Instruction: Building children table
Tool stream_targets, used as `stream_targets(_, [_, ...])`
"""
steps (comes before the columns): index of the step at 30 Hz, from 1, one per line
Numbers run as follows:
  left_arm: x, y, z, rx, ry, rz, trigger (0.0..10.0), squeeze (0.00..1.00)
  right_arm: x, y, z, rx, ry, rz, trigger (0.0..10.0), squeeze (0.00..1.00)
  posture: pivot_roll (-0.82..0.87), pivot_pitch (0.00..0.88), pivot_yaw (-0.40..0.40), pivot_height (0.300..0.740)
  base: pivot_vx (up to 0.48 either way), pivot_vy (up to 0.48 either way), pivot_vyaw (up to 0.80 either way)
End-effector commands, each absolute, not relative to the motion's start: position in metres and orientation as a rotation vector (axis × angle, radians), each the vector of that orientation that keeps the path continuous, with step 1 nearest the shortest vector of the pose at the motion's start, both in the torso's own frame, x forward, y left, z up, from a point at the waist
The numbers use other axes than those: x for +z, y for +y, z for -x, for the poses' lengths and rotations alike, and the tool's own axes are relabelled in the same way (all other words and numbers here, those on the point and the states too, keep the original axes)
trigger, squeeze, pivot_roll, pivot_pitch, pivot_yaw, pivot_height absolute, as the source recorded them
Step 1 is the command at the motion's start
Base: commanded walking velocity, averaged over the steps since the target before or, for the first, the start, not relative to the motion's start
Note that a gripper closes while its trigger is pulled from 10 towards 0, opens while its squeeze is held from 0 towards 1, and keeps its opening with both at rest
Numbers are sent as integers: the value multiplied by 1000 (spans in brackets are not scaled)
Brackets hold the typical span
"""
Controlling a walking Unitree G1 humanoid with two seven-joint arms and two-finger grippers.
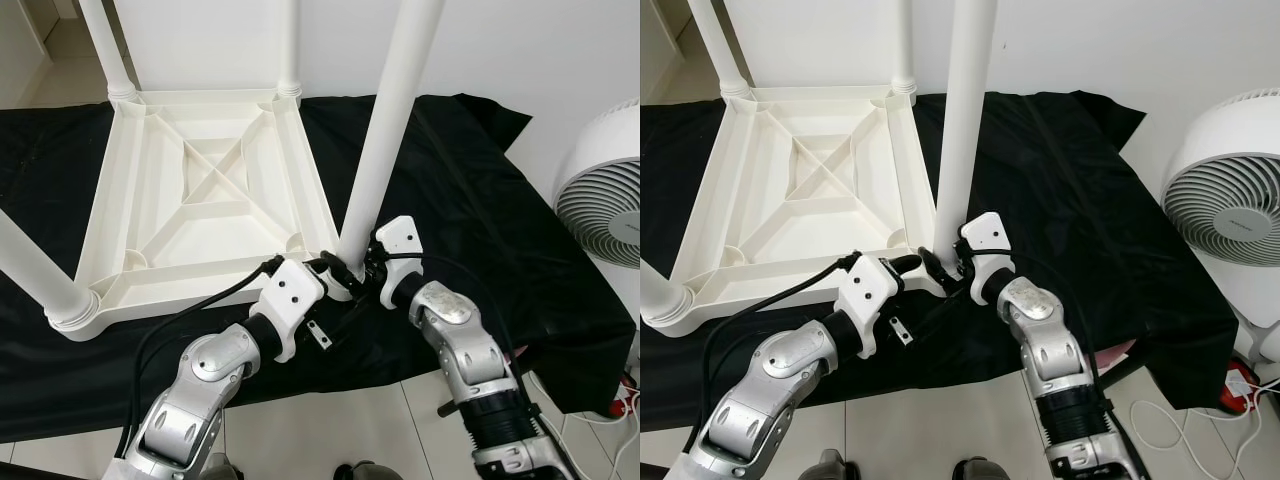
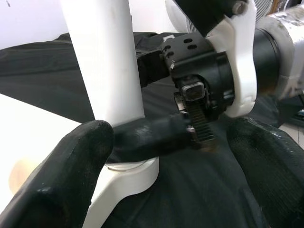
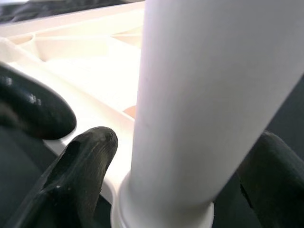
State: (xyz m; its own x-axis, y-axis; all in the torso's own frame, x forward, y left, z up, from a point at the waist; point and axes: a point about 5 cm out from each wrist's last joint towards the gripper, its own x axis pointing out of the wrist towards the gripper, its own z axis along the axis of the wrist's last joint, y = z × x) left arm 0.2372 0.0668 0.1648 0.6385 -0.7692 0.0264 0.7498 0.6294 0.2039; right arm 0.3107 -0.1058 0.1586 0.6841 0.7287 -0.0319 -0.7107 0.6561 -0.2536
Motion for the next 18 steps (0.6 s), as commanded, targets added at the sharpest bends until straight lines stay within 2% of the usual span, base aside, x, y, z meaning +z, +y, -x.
stream_targets(1, [164,68,-239,-852,-108,-190,10000,0,157,-107,-313,881,-77,282,10000,0,-15,51,-34,740,0,0,0])
stream_targets(6, [165,68,-240,-849,-110,-190,10000,0,156,-111,-321,943,-60,318,10000,0,-13,52,-31,740,0,0,0])
stream_targets(7, [165,68,-240,-849,-110,-190,10000,0,155,-113,-324,957,-53,330,7961,0,-12,51,-29,740,0,0,0])
stream_targets(9, [165,68,-240,-849,-110,-190,10000,0,155,-113,-324,957,-53,330,7961,0,-12,51,-29,740,0,0,0])
stream_targets(10, [165,69,-241,-847,-111,-191,10000,0,154,-115,-329,966,-41,343,0,0,-7,51,-28,740,0,0,0])
stream_targets(18, [167,69,-242,-839,-115,-194,10000,0,149,-119,-335,1001,-23,362,0,0,-1,53,-28,740,0,0,0])
